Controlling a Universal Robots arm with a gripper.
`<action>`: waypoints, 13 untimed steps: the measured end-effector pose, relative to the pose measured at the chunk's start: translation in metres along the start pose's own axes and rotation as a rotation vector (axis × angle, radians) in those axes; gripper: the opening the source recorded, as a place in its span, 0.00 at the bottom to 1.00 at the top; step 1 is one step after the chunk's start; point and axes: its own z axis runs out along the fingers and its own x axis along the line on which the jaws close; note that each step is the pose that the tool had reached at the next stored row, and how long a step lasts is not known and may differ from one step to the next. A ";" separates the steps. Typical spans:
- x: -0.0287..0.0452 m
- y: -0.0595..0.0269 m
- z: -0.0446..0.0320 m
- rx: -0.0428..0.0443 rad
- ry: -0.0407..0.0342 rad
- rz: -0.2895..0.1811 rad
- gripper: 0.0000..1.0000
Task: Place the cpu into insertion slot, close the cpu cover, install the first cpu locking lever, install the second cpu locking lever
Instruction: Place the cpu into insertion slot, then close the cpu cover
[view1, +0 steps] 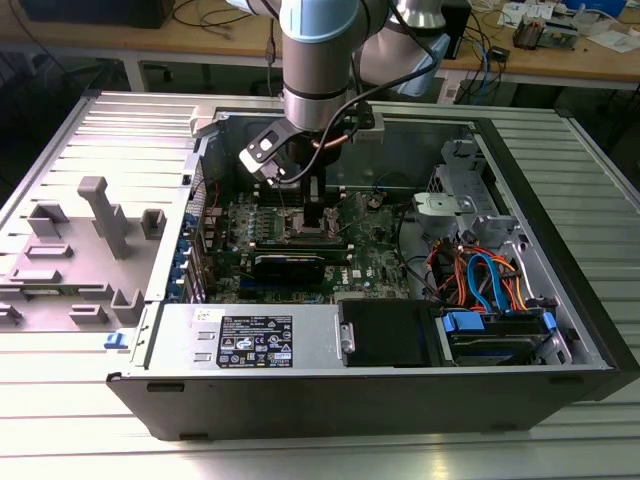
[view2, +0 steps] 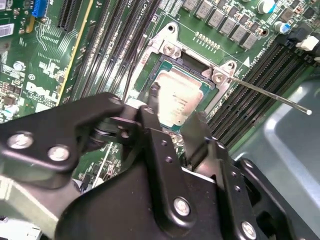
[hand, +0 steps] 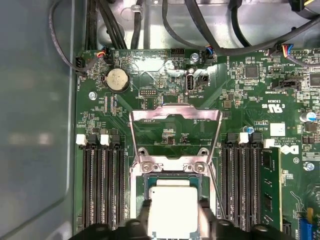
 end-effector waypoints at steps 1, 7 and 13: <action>0.0000 0.0001 -0.0013 0.0010 0.0000 0.000 0.47; 0.0000 0.0006 -0.0027 0.0030 0.0000 0.000 0.11; 0.0000 0.0010 -0.0027 0.0029 0.0000 0.000 0.11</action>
